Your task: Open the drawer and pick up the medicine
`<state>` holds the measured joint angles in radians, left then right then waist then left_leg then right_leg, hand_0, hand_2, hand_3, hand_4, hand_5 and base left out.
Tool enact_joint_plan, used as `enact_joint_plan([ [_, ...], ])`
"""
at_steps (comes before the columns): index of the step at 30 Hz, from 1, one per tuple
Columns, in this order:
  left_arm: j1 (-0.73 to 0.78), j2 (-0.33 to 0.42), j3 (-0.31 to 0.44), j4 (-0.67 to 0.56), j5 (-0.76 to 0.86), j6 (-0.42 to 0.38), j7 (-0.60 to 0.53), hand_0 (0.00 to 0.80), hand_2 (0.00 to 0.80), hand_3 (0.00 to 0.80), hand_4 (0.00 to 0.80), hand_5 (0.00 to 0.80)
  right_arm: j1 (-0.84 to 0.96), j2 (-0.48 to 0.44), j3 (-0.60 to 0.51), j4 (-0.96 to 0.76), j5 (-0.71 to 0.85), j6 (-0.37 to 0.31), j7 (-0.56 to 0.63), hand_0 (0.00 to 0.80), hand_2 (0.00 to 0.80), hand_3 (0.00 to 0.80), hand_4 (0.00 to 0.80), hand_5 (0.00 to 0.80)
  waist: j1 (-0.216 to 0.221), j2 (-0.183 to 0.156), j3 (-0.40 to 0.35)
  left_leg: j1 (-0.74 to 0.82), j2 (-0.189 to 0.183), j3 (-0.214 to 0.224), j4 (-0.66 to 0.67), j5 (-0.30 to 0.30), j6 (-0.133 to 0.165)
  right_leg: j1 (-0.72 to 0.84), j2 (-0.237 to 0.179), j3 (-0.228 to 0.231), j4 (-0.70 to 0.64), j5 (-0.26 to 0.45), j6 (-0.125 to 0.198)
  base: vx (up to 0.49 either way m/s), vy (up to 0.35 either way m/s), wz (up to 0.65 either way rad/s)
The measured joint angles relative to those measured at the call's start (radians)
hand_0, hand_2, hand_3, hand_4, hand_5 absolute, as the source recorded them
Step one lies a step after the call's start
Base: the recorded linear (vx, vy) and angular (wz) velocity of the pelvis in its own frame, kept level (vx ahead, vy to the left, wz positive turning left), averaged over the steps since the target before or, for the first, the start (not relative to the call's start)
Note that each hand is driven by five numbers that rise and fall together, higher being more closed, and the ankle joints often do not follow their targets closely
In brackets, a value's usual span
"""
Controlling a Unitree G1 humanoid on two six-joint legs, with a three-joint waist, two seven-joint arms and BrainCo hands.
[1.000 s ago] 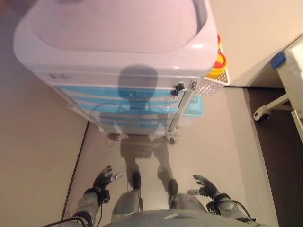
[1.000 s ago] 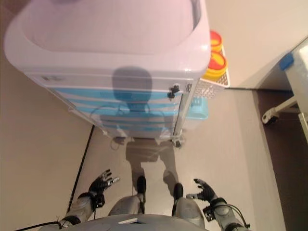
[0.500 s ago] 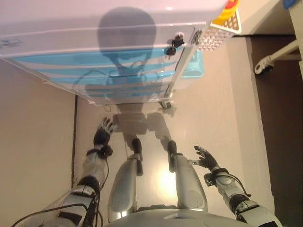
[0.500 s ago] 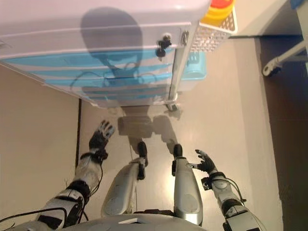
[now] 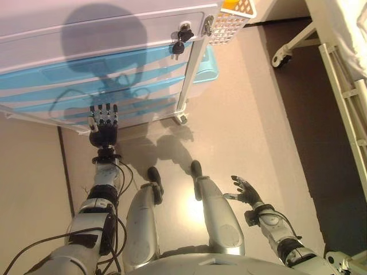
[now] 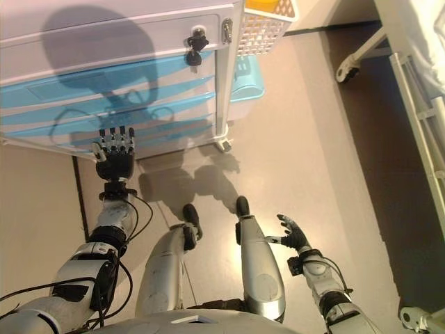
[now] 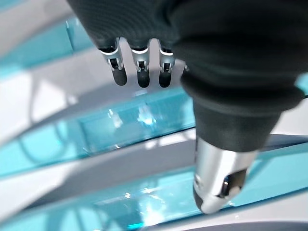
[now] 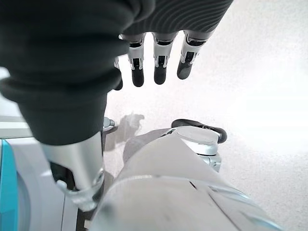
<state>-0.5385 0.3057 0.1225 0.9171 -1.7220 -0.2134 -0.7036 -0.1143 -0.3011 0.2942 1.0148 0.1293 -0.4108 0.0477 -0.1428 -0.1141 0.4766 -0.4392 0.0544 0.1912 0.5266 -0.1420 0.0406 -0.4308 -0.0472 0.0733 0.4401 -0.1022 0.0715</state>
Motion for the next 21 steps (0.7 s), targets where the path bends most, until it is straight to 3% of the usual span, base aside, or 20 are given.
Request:
enact_joint_plan([
  [8, -0.009, 0.019, -0.001, 0.0, -0.088, 0.04, -0.001, 0.0, 0.0, 0.0, 0.0, 0.0, 0.022, 0.006, 0.033, -0.027, 0.006, -0.014, -0.018, 0.0, 0.0, 0.0, 0.0, 0.0, -0.026, -0.027, -0.011, -0.008, 0.002, 0.003, 0.029, -0.009, 0.009, -0.003, -0.004, 0.006, 0.012, 0.006, 0.008, 0.031, -0.031, -0.02],
  [10, -0.01, 0.02, -0.004, -0.006, -0.096, 0.054, -0.005, 0.195, 0.195, 0.195, 0.195, 0.195, 0.032, 0.006, 0.035, -0.035, 0.005, -0.026, -0.025, 0.0, 0.0, 0.0, 0.0, 0.0, -0.027, -0.03, -0.012, -0.009, -0.003, 0.009, 0.024, -0.005, 0.013, -0.009, -0.011, 0.011, 0.01, 0.007, 0.008, -0.014, -0.041, -0.02],
  [12, -0.009, 0.017, -0.012, -0.007, -0.099, 0.061, -0.008, 0.8, 0.8, 0.8, 0.8, 0.8, 0.032, 0.006, 0.035, -0.036, 0.004, -0.027, -0.028, 0.0, 0.0, 0.0, 0.0, 0.0, -0.027, -0.03, -0.012, -0.007, -0.006, 0.01, 0.017, -0.003, 0.017, -0.005, -0.013, 0.015, 0.004, 0.011, 0.012, 0.028, -0.032, 0.0],
  [17, -0.004, 0.017, -0.049, -0.026, -0.077, 0.081, -0.008, 0.8, 0.8, 0.8, 0.8, 0.8, 0.032, 0.006, 0.034, -0.056, -0.003, -0.022, -0.045, 0.0, 0.0, 0.0, 0.0, 0.0, -0.009, -0.036, 0.043, 0.067, -0.038, 0.003, -0.047, 0.02, 0.035, 0.073, -0.036, 0.006, -0.045, 0.023, 0.022, 0.026, -0.037, 0.11],
  [21, 0.097, 0.018, -0.063, -0.074, 0.045, 0.147, -0.008, 0.8, 0.8, 0.8, 0.8, 0.8, 0.037, 0.005, 0.035, -0.072, -0.038, 0.018, -0.046, 0.0, 0.0, 0.0, 0.0, 0.0, 0.015, -0.032, 0.051, 0.168, -0.068, -0.008, -0.144, 0.046, 0.037, 0.169, -0.064, -0.014, -0.117, 0.023, 0.023, 0.033, -0.05, 0.17],
])
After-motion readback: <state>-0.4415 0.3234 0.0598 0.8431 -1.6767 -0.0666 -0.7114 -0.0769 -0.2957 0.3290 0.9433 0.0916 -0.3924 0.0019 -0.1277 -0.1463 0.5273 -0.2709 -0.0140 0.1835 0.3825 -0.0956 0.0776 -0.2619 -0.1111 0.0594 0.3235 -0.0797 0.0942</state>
